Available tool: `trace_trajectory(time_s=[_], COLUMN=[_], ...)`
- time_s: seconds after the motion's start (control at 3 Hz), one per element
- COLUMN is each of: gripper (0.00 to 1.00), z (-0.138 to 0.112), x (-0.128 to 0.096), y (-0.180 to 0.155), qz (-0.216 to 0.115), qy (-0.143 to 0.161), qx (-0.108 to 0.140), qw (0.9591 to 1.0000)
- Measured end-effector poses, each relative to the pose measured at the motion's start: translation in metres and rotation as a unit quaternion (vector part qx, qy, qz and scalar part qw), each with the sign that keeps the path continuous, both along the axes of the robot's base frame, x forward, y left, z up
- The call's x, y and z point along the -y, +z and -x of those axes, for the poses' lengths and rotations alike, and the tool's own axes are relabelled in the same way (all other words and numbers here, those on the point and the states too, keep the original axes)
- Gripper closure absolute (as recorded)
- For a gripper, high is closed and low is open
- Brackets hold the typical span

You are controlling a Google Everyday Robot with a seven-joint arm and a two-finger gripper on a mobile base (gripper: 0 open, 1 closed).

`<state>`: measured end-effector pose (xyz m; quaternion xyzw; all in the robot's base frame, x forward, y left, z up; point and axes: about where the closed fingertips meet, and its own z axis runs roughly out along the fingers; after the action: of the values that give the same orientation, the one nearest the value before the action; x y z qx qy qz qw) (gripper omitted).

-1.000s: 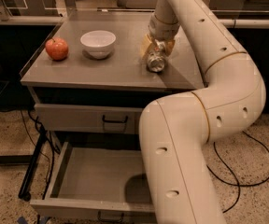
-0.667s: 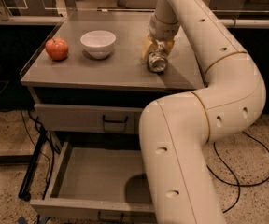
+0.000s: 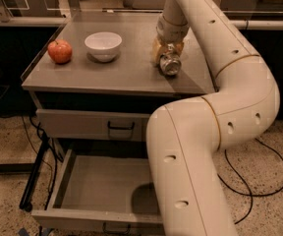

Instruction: Place 7up can into middle drawer

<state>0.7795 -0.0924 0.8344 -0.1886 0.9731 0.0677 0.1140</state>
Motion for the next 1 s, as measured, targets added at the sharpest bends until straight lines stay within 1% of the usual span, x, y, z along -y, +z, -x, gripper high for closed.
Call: trace_trajectory(time_s=[0.33, 0.67, 1.0], gripper=[1.0, 1.0, 1.0], z=[-0.006, -0.001, 0.02], x=[-0.003, 0.002, 0.005], y=[0.012, 0.034, 0.044], qz=[-0.012, -0.033, -0.067], qy=[0.012, 0.039, 0.079], qx=[0.025, 0.051, 0.062], qw=[0.9995, 0.9974, 0.9927])
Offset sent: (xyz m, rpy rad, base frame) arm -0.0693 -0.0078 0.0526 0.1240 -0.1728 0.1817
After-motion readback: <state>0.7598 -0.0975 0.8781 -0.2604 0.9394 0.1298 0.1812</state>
